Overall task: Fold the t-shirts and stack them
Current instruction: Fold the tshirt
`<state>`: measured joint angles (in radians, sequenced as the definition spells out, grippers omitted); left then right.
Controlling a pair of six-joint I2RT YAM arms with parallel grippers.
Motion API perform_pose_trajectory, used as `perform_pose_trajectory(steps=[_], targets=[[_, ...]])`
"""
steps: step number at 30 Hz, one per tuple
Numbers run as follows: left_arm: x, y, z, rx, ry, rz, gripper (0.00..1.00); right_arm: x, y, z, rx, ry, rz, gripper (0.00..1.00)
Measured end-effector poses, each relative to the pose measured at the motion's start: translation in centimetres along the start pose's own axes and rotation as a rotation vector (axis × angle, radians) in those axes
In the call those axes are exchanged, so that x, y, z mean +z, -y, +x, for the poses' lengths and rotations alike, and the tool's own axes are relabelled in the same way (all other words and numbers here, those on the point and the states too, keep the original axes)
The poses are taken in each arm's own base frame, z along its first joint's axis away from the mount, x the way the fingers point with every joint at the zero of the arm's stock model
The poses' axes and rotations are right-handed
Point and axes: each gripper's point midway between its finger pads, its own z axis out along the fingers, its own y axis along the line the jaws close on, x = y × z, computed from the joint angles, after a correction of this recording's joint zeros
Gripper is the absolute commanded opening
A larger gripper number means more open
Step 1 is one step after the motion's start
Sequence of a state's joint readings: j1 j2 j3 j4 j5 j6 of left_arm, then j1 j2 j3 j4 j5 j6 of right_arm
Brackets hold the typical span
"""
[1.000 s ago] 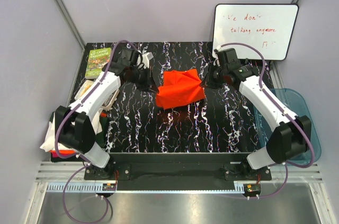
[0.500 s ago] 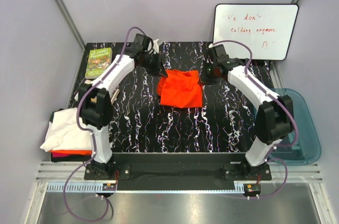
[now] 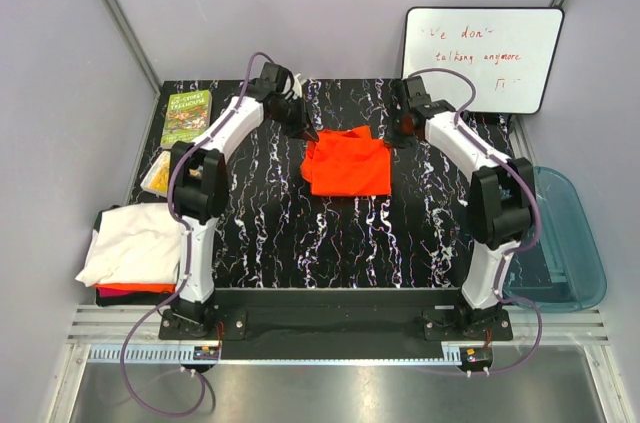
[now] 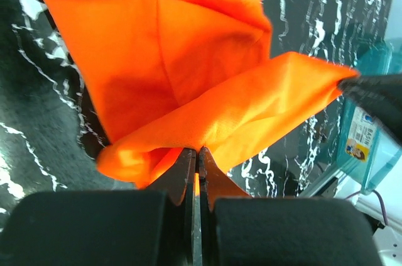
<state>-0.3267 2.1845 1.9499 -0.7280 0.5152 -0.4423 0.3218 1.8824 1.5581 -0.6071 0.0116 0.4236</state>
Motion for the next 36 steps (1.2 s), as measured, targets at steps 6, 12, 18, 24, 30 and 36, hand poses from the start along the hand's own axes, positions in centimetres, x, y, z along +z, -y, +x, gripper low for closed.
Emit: perform_pose_trajectory(steps=[6, 12, 18, 24, 30, 36], targets=[[1.9, -2.8, -0.1, -0.058, -0.019, -0.025, 0.00, 4.9, 2.5, -0.2, 0.022, -0.039, 0.072, 0.14], [4.3, -5.9, 0.0, -0.129, -0.044, -0.042, 0.71, 9.7, 3.5, 0.7, 0.008, -0.094, 0.112, 0.85], [3.5, -6.8, 0.5, -0.142, -0.039, -0.053, 0.99, 9.2, 4.1, -0.3, -0.004, -0.055, 0.148, 0.99], [-2.6, -4.5, 3.1, -0.095, 0.008, -0.060, 0.99, 3.3, 3.7, -1.7, -0.002, 0.025, 0.131, 1.00], [-4.9, -3.5, 5.8, -0.074, 0.051, -0.031, 0.99, -2.1, 1.9, -4.3, 0.006, 0.135, 0.054, 1.00], [-0.7, -6.5, 10.7, -0.166, -0.079, -0.082, 0.99, -2.0, 1.9, -3.2, 0.018, 0.102, 0.044, 1.00]])
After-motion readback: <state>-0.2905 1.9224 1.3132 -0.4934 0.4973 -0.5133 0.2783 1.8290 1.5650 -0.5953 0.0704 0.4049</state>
